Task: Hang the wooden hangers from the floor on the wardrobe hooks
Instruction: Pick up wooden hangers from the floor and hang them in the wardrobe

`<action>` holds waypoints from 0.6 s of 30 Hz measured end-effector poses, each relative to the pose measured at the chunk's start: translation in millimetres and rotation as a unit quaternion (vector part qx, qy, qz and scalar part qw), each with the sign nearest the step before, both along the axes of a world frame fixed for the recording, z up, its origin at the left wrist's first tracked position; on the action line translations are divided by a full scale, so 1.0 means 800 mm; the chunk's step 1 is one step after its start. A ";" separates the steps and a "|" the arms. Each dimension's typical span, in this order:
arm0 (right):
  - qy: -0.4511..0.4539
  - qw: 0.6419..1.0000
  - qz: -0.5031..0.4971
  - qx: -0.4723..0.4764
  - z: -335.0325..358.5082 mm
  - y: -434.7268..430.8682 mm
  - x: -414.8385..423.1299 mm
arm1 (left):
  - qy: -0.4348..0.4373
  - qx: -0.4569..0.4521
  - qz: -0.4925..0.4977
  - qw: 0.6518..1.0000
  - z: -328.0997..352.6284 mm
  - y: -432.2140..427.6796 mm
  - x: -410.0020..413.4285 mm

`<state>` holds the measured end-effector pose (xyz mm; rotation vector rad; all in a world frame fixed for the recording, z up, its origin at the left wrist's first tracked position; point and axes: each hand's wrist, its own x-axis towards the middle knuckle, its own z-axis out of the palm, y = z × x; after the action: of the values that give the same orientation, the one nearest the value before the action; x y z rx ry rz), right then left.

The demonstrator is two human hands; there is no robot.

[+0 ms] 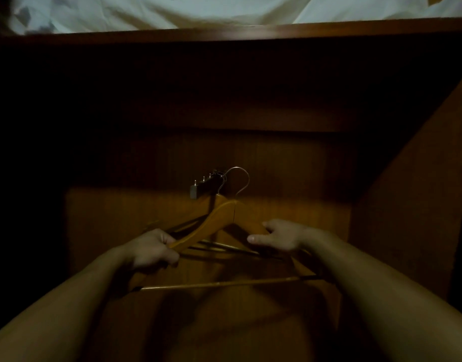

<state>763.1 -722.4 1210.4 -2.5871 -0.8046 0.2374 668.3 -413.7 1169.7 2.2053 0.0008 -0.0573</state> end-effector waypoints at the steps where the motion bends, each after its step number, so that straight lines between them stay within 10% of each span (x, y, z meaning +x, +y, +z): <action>1: 0.006 0.999 0.007 0.031 -0.005 -0.002 0.003 | -0.010 0.008 0.008 1.000 0.001 -0.001 0.003; 8: -0.057 0.992 0.010 0.113 -0.020 -0.001 0.029 | -0.119 0.273 0.091 0.950 0.015 -0.015 0.030; 18: -0.107 0.993 -0.037 0.018 -0.011 0.023 0.058 | -0.169 0.312 0.097 0.930 -0.007 -0.007 0.077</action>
<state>809.4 -704.1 1201.7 -2.6315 -0.7753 -0.0786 730.2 -419.3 1164.5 2.8097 0.0502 0.4998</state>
